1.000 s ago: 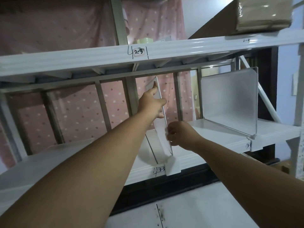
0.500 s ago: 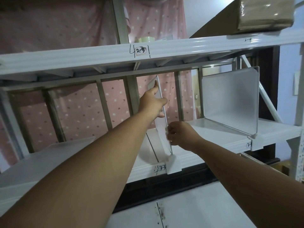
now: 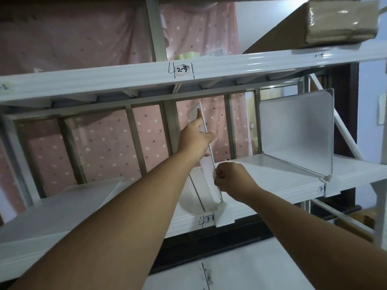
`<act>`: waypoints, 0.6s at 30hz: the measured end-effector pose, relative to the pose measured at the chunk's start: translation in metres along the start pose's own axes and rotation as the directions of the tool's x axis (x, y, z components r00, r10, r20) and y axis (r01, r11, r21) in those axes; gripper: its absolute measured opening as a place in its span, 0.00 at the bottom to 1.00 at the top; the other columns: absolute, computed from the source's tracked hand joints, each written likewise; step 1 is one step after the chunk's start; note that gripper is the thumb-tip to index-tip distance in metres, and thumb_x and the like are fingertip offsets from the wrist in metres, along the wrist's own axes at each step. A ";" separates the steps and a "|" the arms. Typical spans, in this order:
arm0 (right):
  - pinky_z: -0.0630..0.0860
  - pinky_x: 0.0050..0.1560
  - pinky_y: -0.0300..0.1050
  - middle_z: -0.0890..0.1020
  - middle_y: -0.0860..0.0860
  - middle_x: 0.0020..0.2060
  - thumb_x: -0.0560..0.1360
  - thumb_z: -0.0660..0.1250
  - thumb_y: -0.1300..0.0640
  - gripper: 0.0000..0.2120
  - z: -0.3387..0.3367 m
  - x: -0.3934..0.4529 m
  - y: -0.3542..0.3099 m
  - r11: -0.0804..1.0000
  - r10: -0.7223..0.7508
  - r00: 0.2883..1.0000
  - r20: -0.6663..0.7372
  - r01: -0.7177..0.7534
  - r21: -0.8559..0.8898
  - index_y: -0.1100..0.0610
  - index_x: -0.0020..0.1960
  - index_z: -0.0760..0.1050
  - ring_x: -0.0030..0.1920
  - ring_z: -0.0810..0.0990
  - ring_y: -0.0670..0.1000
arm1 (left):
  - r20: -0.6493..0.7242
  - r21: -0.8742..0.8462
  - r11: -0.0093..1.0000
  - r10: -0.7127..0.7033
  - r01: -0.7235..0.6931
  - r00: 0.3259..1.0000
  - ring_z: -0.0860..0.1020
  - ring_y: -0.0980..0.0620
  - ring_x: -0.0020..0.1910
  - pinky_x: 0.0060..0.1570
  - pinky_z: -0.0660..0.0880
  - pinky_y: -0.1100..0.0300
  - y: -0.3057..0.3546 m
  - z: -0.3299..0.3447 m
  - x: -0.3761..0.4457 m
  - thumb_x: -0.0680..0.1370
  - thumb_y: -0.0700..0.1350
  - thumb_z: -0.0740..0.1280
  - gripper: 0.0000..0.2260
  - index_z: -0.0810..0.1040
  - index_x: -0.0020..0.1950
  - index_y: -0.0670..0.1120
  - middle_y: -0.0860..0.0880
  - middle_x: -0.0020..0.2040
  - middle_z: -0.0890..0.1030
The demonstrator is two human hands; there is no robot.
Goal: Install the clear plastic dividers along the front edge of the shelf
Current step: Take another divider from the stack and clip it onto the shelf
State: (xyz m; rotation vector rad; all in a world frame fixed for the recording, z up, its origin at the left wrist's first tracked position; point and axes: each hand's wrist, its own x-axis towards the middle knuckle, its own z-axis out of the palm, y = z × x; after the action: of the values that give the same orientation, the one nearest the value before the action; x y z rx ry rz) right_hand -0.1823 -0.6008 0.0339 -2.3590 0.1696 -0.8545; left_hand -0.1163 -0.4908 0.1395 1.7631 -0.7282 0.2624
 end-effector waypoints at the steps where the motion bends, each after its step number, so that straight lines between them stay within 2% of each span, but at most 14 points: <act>1: 0.71 0.32 0.44 0.79 0.59 0.32 0.68 0.67 0.64 0.05 0.000 0.000 0.000 1.000 0.008 1.000 -0.001 -0.008 0.003 0.62 0.33 0.74 0.30 0.75 0.54 | 0.003 0.012 1.000 0.002 -0.002 1.000 0.85 0.45 0.47 0.35 0.87 0.57 0.001 0.001 0.000 0.80 0.38 0.70 0.34 0.64 0.84 0.55 0.44 0.61 0.81; 3: 0.70 0.31 0.42 0.78 0.57 0.30 0.68 0.67 0.64 0.06 0.000 -0.001 0.001 1.000 0.014 1.000 -0.008 -0.014 0.012 0.60 0.32 0.73 0.29 0.74 0.51 | 0.017 0.029 1.000 0.010 -0.010 1.000 0.85 0.45 0.48 0.37 0.87 0.56 0.003 0.003 0.001 0.81 0.38 0.70 0.34 0.64 0.84 0.54 0.41 0.66 0.80; 5: 0.69 0.28 0.41 0.77 0.54 0.28 0.68 0.67 0.64 0.09 0.000 -0.002 0.003 1.000 0.011 1.000 -0.025 -0.010 0.020 0.58 0.31 0.71 0.27 0.73 0.49 | 0.024 0.051 0.998 0.020 -0.021 1.000 0.85 0.43 0.51 0.41 0.88 0.53 0.004 0.007 0.003 0.81 0.38 0.70 0.33 0.65 0.84 0.53 0.38 0.67 0.80; 8: 0.71 0.28 0.41 0.80 0.57 0.30 0.69 0.67 0.63 0.06 0.000 -0.001 0.007 0.999 0.014 0.999 -0.047 -0.013 0.037 0.62 0.34 0.74 0.27 0.76 0.50 | 0.033 0.085 0.996 0.037 -0.039 0.999 0.85 0.41 0.50 0.47 0.88 0.47 0.007 0.012 0.003 0.81 0.39 0.70 0.31 0.68 0.83 0.52 0.34 0.67 0.80; 11: 0.75 0.29 0.43 0.81 0.57 0.31 0.69 0.68 0.62 0.05 0.000 0.000 0.009 0.998 0.024 0.999 -0.041 -0.021 0.054 0.62 0.36 0.76 0.29 0.81 0.51 | 0.043 0.107 0.993 0.043 -0.048 0.998 0.86 0.39 0.51 0.48 0.88 0.45 0.011 0.016 0.002 0.81 0.39 0.71 0.30 0.69 0.82 0.51 0.33 0.69 0.79; 15: 0.73 0.27 0.41 0.81 0.56 0.30 0.69 0.67 0.62 0.05 0.002 0.001 0.013 0.997 0.039 0.998 -0.052 -0.036 0.064 0.61 0.35 0.74 0.26 0.78 0.47 | 0.059 0.120 0.992 0.036 -0.043 0.998 0.85 0.34 0.55 0.49 0.88 0.43 0.015 0.018 -0.001 0.81 0.39 0.71 0.27 0.71 0.81 0.49 0.32 0.71 0.77; 18: 0.75 0.28 0.43 0.82 0.57 0.30 0.69 0.67 0.62 0.05 0.003 0.001 0.015 0.996 0.041 0.997 -0.060 -0.037 0.078 0.62 0.35 0.74 0.29 0.82 0.52 | 0.064 0.131 0.990 0.039 -0.047 0.997 0.85 0.34 0.57 0.49 0.87 0.43 0.017 0.020 -0.002 0.81 0.39 0.71 0.27 0.71 0.81 0.48 0.32 0.72 0.77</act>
State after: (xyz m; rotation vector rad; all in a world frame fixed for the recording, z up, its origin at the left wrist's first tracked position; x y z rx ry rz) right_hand -0.1783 -0.6120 0.0242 -2.2521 0.2038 -0.9000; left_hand -0.1318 -0.5113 0.1454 1.8900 -0.8095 0.2926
